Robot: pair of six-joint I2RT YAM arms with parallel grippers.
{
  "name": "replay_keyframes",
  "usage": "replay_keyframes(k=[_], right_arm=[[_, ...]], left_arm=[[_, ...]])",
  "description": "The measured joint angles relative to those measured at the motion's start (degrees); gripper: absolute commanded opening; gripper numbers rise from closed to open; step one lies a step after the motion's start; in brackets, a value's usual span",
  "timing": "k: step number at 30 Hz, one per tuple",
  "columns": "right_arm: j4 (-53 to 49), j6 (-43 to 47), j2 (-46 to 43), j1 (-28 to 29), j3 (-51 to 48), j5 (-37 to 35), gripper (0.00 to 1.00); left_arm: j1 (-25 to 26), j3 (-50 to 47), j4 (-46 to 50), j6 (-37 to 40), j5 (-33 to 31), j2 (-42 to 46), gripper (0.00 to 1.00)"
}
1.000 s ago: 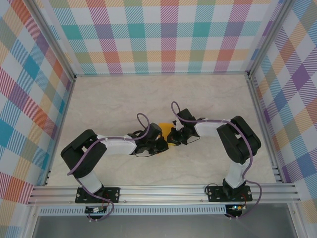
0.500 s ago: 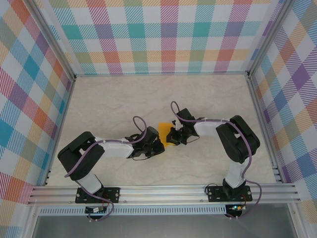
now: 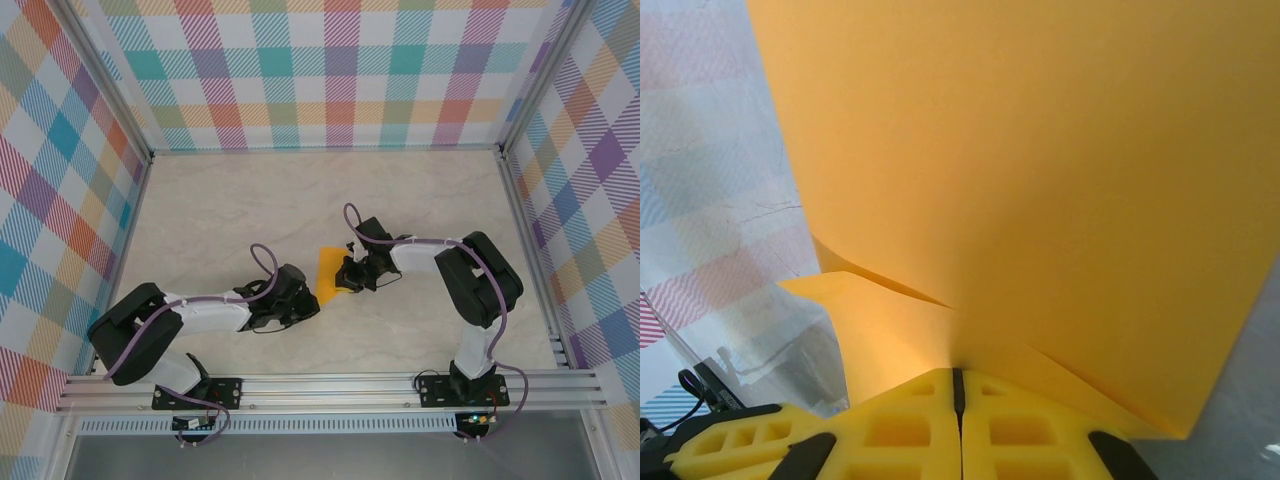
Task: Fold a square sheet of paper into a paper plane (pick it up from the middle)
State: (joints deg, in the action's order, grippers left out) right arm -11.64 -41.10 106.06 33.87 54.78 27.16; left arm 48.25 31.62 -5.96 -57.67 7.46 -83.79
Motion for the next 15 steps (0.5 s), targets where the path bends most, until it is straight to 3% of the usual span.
replay_keyframes(k=[15], right_arm=[[-0.04,0.00,0.15,0.00,0.09,0.17,0.06]], left_arm=[[-0.07,7.04,-0.37,1.97,-0.22,-8.15,0.11]])
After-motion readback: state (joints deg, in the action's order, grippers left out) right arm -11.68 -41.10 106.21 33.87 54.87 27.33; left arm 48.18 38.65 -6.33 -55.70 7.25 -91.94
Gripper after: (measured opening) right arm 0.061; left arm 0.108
